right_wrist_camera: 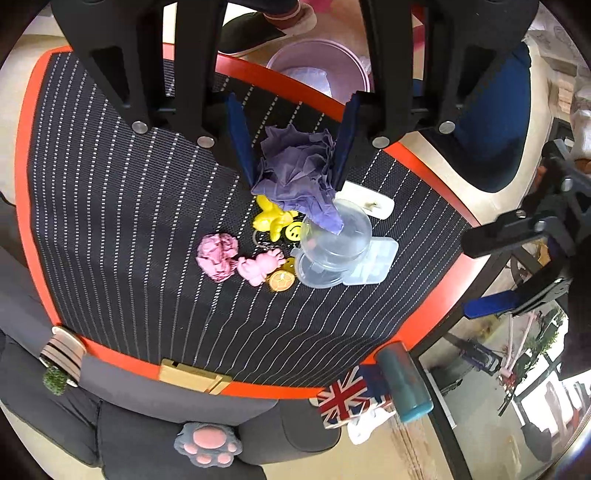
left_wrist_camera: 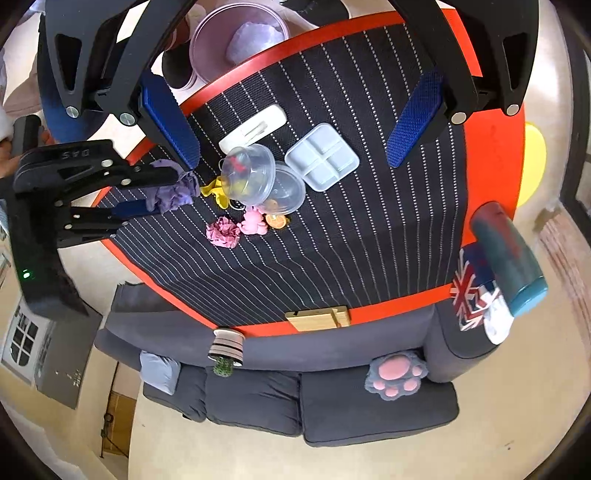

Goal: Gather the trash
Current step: 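Grasp the clear plastic cup with the left tool while the right tool holds the purple paper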

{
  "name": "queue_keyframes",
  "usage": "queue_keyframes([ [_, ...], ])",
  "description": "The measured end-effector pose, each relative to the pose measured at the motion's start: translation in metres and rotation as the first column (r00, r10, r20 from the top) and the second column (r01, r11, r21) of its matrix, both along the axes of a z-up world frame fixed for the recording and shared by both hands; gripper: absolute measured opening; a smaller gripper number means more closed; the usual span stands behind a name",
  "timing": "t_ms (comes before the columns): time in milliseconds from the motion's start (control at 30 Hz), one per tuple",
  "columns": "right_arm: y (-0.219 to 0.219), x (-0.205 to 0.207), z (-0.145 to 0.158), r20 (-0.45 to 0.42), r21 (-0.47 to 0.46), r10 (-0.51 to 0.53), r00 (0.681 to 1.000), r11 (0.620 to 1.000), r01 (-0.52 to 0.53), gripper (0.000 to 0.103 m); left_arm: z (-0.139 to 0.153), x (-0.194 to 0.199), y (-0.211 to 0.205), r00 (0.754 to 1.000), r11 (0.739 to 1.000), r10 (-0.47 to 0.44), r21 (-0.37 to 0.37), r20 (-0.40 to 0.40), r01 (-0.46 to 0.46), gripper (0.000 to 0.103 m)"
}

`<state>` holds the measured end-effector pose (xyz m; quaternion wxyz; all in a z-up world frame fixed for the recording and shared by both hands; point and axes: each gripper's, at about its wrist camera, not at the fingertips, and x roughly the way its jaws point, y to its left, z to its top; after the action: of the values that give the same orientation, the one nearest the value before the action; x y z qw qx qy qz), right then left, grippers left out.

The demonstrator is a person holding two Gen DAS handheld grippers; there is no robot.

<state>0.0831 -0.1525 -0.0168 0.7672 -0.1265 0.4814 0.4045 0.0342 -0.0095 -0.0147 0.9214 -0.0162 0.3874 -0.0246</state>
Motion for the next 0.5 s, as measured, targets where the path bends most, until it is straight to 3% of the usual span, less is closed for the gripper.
queue_keyframes([
  [500, -0.029, 0.003, 0.003, 0.003, 0.012, -0.059, 0.998, 0.998, 0.059, 0.042, -0.028, 0.049, -0.012, 0.983, 0.995, -0.100, -0.017, -0.156, 0.099, 0.097],
])
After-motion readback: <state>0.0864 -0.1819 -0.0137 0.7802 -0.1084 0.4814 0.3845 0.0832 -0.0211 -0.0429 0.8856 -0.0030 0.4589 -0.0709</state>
